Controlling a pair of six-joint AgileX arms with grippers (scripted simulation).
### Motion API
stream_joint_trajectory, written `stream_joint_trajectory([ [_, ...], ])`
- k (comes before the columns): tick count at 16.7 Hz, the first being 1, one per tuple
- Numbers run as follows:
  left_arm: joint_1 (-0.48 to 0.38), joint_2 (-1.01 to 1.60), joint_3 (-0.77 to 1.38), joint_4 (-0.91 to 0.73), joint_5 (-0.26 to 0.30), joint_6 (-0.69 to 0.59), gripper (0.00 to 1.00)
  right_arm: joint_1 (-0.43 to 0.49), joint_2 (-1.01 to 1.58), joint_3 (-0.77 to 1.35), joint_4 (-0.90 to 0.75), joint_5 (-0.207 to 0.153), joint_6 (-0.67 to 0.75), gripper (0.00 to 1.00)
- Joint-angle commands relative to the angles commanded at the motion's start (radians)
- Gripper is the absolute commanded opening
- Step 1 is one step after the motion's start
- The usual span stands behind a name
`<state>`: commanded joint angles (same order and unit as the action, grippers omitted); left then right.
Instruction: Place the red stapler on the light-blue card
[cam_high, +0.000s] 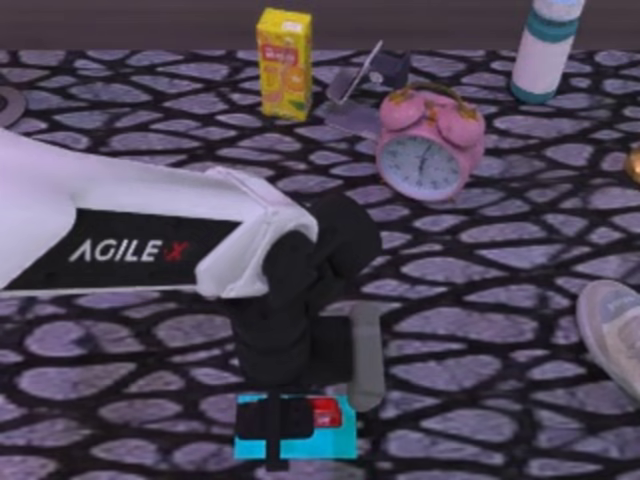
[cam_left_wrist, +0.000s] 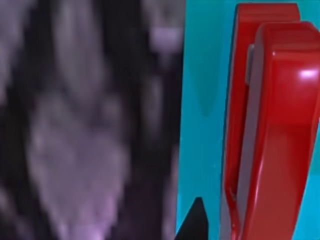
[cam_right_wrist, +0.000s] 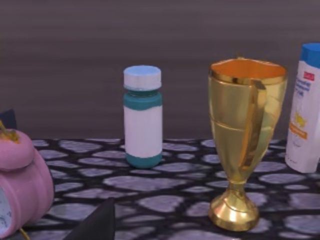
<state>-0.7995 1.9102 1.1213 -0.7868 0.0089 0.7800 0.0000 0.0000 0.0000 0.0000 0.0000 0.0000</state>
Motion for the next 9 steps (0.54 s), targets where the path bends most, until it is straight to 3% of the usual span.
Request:
stream_joint_trajectory([
  [3,0.0,0.0,0.0,0.0,0.0,0.0,0.98,0.0,0.0,0.0,0.0,0.0,0.0,1.0],
  [9,0.0,0.0,0.0,0.0,0.0,0.0,1.0,0.0,0.0,0.0,0.0,0.0,0.0,1.0],
])
